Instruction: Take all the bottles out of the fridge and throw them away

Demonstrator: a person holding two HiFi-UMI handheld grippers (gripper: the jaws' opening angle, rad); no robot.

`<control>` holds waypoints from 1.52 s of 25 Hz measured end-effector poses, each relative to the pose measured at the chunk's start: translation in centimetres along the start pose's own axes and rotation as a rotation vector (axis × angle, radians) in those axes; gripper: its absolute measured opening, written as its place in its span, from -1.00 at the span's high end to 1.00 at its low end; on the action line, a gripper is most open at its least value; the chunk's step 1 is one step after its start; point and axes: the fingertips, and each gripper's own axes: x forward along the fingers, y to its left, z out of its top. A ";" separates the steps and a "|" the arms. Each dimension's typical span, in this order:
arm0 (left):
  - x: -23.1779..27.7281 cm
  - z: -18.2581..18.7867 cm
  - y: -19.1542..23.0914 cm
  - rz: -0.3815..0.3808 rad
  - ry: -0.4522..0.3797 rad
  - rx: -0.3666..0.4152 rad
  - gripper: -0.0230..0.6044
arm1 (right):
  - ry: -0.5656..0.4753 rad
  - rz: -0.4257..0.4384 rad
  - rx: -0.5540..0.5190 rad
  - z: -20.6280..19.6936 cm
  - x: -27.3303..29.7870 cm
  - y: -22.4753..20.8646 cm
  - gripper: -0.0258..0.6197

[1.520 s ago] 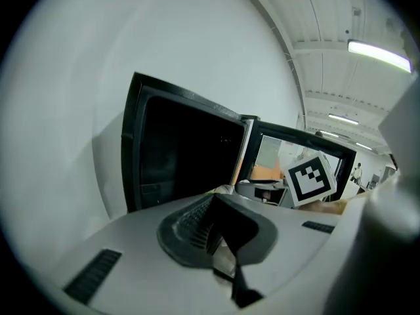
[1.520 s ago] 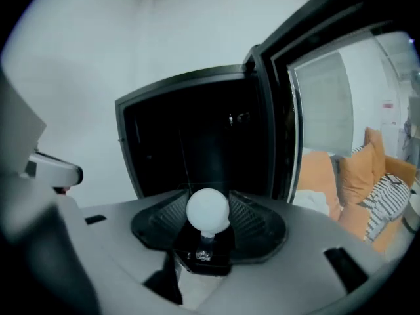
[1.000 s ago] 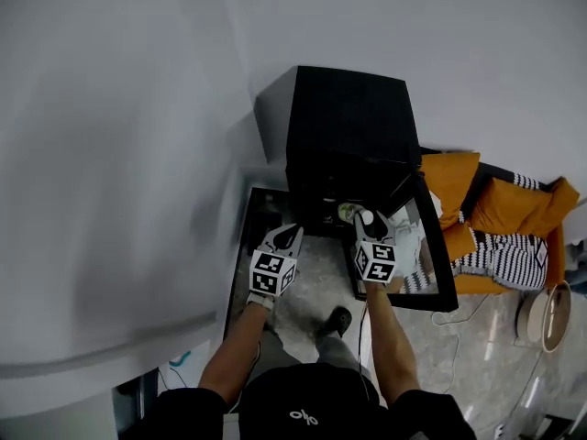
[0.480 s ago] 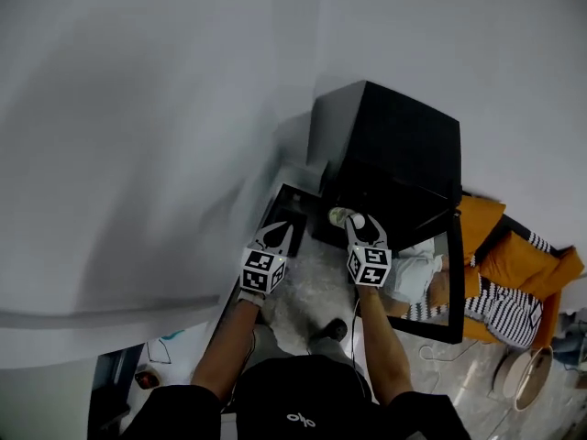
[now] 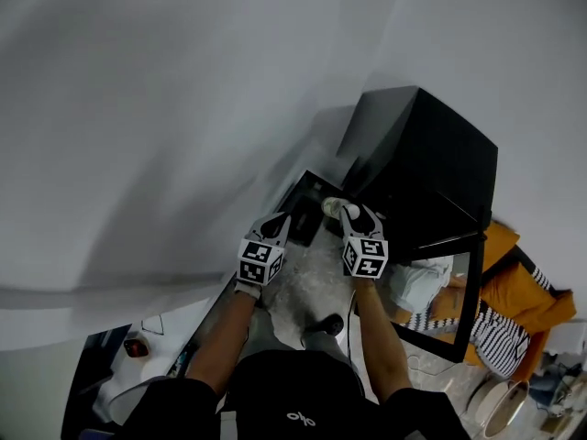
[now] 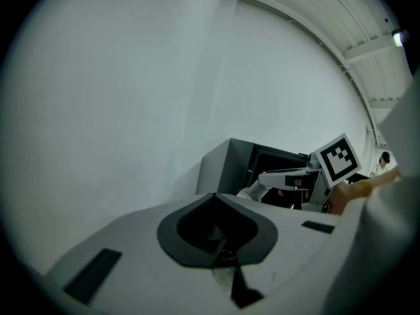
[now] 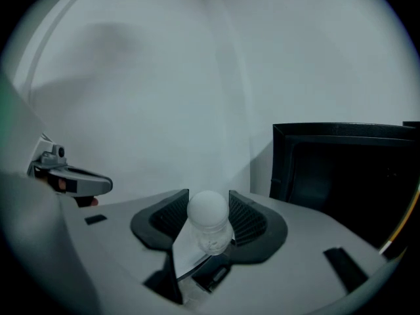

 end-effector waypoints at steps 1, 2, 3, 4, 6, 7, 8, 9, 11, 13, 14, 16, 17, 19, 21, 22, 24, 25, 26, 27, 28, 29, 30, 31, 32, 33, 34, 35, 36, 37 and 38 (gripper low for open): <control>0.0 -0.2 0.5 0.005 -0.001 -0.005 0.92 | 0.004 0.006 -0.006 -0.1 0.4 0.3 0.31; 0.0 -0.5 0.8 0.007 -0.001 -0.009 0.92 | 0.009 0.011 -0.013 -0.3 0.8 0.5 0.31; 0.0 -0.8 1.1 0.007 0.001 -0.012 0.92 | 0.014 0.016 -0.018 -0.5 1.2 0.7 0.31; 0.1 -1.2 1.4 0.007 0.004 -0.014 0.92 | 0.020 0.021 -0.021 -0.8 1.6 0.8 0.31; 0.5 -1.8 2.1 0.008 0.008 -0.019 0.92 | 0.032 0.026 -0.022 -1.6 2.5 0.8 0.31; 0.7 -2.1 2.6 0.009 0.009 -0.023 0.92 | 0.037 0.027 -0.019 -2.0 3.0 0.8 0.31; 0.9 -2.5 3.0 0.011 0.012 -0.027 0.92 | 0.042 0.028 -0.015 -2.5 3.5 0.7 0.31; 1.2 -2.9 3.4 0.011 0.016 -0.029 0.92 | 0.048 0.029 -0.010 -3.1 4.0 0.5 0.31; 2.0 -3.9 4.2 0.011 0.028 -0.033 0.92 | 0.063 0.028 0.002 -4.6 5.2 0.2 0.31; 2.9 -5.2 5.0 0.013 0.039 -0.040 0.92 | 0.081 0.029 0.012 -6.5 6.5 -0.3 0.31; 3.4 -5.9 5.4 0.014 0.043 -0.045 0.92 | 0.089 0.030 0.015 -7.6 7.2 -0.5 0.31; 4.5 -7.6 6.1 0.012 0.050 -0.053 0.92 | 0.103 0.031 0.016 -9.7 8.7 -1.1 0.31; 5.2 -8.5 6.4 0.009 0.055 -0.053 0.92 | 0.109 0.032 0.015 -10.8 9.6 -1.4 0.31; 6.3 -10.7 7.0 -0.001 0.071 -0.053 0.92 | 0.126 0.032 0.011 -13.4 11.1 -1.7 0.31; 7.1 -13.5 7.4 -0.011 0.091 -0.067 0.92 | 0.151 0.033 0.010 -16.5 12.4 -1.7 0.31; 7.4 -15.1 7.6 -0.016 0.104 -0.077 0.92 | 0.165 0.036 0.011 -18.1 12.9 -1.7 0.31; 8.2 -18.2 8.0 -0.027 0.127 -0.089 0.92 | 0.188 0.043 0.012 -21.4 14.3 -1.7 0.31; 8.7 -19.6 8.3 -0.032 0.137 -0.090 0.92 | 0.196 0.048 0.013 -23.0 15.1 -1.7 0.31; 9.2 -20.9 8.6 -0.037 0.147 -0.090 0.92 | 0.203 0.053 0.013 -24.4 15.9 -1.7 0.31; 9.6 -22.2 8.8 -0.041 0.157 -0.090 0.92 | 0.210 0.058 0.012 -25.8 16.7 -1.7 0.31; 9.9 -23.4 9.0 -0.045 0.167 -0.091 0.92 | 0.219 0.063 0.010 -27.2 17.3 -1.6 0.31; 10.2 -24.5 9.1 -0.048 0.176 -0.093 0.92 | 0.229 0.066 0.007 -28.6 17.9 -1.5 0.31; 10.4 -25.6 9.2 -0.053 0.185 -0.095 0.92 | 0.240 0.068 0.005 -29.9 18.3 -1.4 0.31; 10.6 -26.6 9.3 -0.058 0.193 -0.097 0.92 | 0.251 0.070 0.004 -31.2 18.8 -1.2 0.31; 10.8 -27.5 9.4 -0.063 0.201 -0.100 0.92 | 0.263 0.072 0.003 -32.5 19.2 -1.0 0.31; 11.0 -28.4 9.5 -0.067 0.208 -0.103 0.92 | 0.275 0.076 0.000 -33.7 19.6 -0.8 0.31; 11.1 -29.1 9.7 -0.070 0.215 -0.106 0.92 | 0.286 0.081 -0.004 -34.9 20.1 -0.6 0.31; 11.2 -29.7 9.8 -0.072 0.221 -0.108 0.92 | 0.296 0.086 -0.010 -35.9 20.5 -0.4 0.31; 11.3 -30.3 9.9 -0.076 0.226 -0.109 0.92 | 0.306 0.089 -0.015 -36.8 20.8 -0.2 0.31; 11.3 -30.7 10.0 -0.080 0.231 -0.109 0.92 | 0.315 0.089 -0.019 -37.7 21.0 -0.2 0.31; 11.3 -31.1 10.1 -0.084 0.234 -0.109 0.92 | 0.325 0.088 -0.021 -38.5 21.2 -0.1 0.31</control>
